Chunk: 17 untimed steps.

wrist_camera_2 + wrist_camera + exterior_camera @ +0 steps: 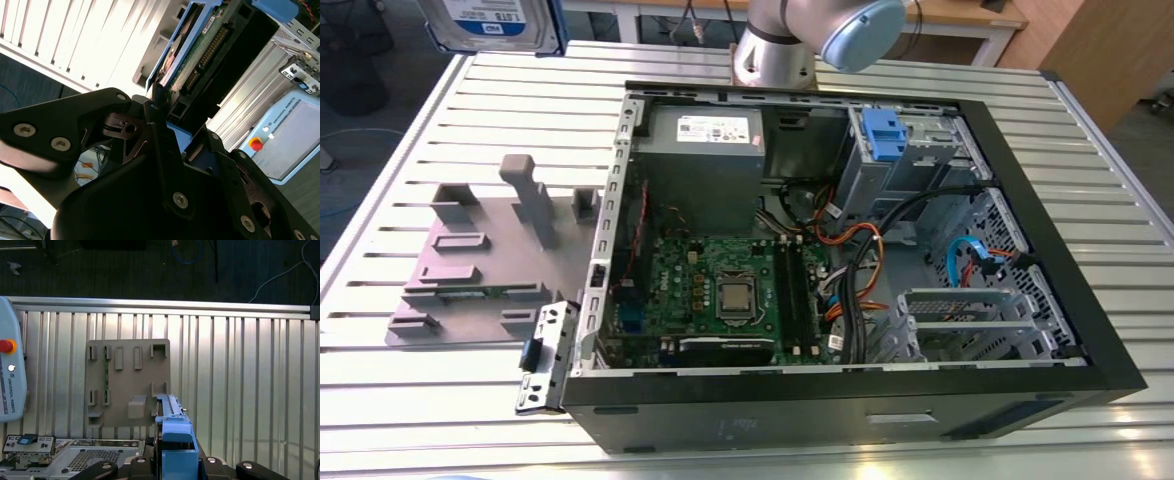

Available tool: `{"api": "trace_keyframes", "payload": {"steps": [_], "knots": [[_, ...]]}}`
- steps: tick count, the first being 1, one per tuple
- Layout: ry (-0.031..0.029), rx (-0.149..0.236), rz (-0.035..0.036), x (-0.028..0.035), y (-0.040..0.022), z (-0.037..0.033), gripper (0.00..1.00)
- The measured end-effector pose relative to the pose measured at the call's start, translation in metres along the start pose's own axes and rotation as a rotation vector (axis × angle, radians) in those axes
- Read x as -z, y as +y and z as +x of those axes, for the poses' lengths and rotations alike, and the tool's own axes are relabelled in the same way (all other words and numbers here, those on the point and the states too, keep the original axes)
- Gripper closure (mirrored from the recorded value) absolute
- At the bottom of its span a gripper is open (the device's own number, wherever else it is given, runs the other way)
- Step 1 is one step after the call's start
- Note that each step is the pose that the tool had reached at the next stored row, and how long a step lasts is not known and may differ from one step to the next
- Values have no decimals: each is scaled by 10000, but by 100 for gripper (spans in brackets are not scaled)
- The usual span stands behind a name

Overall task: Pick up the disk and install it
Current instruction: 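Pick up the disk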

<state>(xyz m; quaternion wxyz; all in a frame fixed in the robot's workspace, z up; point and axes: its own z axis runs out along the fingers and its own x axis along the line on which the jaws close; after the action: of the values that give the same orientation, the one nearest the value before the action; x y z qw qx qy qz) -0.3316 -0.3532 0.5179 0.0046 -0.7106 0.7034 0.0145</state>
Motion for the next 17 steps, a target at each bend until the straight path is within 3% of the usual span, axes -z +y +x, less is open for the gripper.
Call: {"api": "trace_keyframes", "payload": {"steps": [17], "knots": [[0,0,0,-1,-48,0,64]]}}
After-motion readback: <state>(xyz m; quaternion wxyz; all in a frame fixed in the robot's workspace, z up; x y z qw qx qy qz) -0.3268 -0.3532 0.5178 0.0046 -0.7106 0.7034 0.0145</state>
